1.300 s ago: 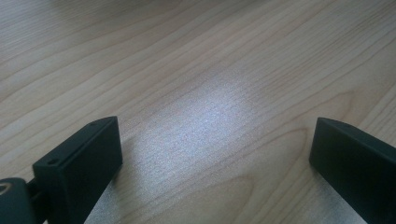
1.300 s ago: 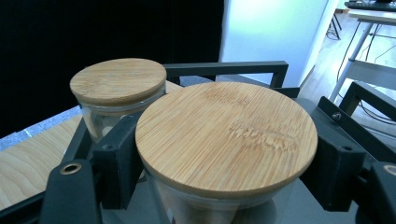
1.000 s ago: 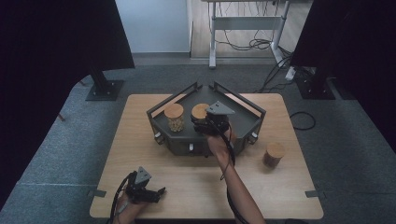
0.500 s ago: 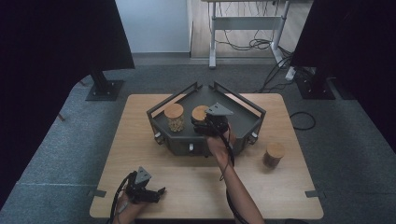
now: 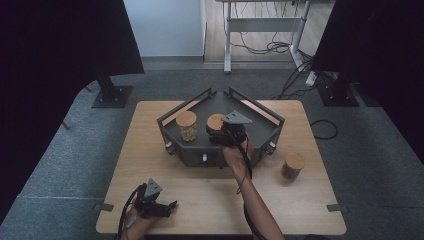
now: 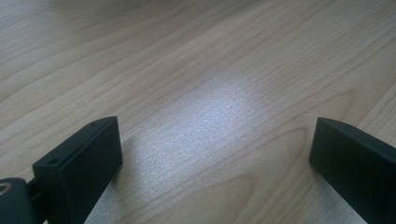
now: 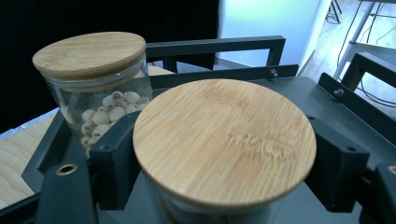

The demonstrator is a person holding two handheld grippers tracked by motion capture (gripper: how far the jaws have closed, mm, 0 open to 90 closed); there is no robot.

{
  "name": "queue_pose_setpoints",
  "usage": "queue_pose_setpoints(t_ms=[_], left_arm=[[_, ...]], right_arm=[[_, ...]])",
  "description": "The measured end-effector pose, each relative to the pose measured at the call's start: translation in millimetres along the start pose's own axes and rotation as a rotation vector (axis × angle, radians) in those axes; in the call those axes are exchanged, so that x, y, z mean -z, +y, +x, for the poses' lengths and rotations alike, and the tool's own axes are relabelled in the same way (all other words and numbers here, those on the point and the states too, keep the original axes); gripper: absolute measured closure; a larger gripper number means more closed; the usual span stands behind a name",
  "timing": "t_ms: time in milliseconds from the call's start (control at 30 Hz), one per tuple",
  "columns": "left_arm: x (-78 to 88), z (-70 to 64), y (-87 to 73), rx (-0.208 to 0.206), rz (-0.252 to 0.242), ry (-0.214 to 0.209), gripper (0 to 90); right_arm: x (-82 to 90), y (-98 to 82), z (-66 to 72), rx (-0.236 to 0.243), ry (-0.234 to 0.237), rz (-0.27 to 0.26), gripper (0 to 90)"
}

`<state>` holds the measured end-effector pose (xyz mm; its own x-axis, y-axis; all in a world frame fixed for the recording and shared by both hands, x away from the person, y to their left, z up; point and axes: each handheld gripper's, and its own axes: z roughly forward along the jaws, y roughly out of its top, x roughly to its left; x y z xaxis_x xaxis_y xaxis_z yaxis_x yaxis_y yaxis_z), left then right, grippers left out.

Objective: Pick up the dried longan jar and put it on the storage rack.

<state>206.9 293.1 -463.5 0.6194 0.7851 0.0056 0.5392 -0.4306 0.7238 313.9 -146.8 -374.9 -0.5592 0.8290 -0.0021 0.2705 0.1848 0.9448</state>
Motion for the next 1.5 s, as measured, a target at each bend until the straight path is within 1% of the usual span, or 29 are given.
queue_pose_setpoints(t_ms=[100,167,267,300,333,633,800,1000,1300,1500], left_arm=[[-0.1,-0.1,-0.2,0.002,-0.001,0.0,2.3],[0.0,0.0,0.0,0.0,0.0,0.0,2.3],[0.0,0.0,-0.1,0.0,0.0,0.0,2.3],[0.0,0.0,-0.1,0.0,0.0,0.0,2.3],[0.0,0.0,0.0,0.0,0.0,0.0,2.3],[-0.1,-0.1,-0.3,0.002,-0.002,0.0,2.3],[-0.1,0.0,-0.2,0.001,-0.001,-0.001,2.3],[-0.1,0.0,-0.2,0.001,-0.001,-0.001,2.3],[0.0,0.0,-0.1,0.0,-0.001,0.0,2.3],[-0.1,-0.1,-0.3,0.001,-0.001,0.0,2.3]], right_arm=[[-0.3,0.1,-2.6,0.0,0.009,0.004,17.9],[-1.7,1.9,-3.5,0.007,0.017,0.02,13.5],[-2.8,0.8,-1.9,0.028,0.011,0.025,8.7],[-2.8,0.8,-1.9,0.028,0.011,0.025,8.7],[-3.6,0.3,-0.4,0.038,0.004,0.027,7.9],[-2.4,2.7,0.7,0.045,0.008,0.031,7.0],[1.0,4.7,0.2,0.051,0.011,0.031,6.9],[5.0,3.0,-0.8,0.054,0.008,0.03,6.6],[11.9,0.7,-4.0,0.05,0.014,0.026,6.6],[21.1,-1.8,-6.3,0.055,0.018,0.019,6.6]])
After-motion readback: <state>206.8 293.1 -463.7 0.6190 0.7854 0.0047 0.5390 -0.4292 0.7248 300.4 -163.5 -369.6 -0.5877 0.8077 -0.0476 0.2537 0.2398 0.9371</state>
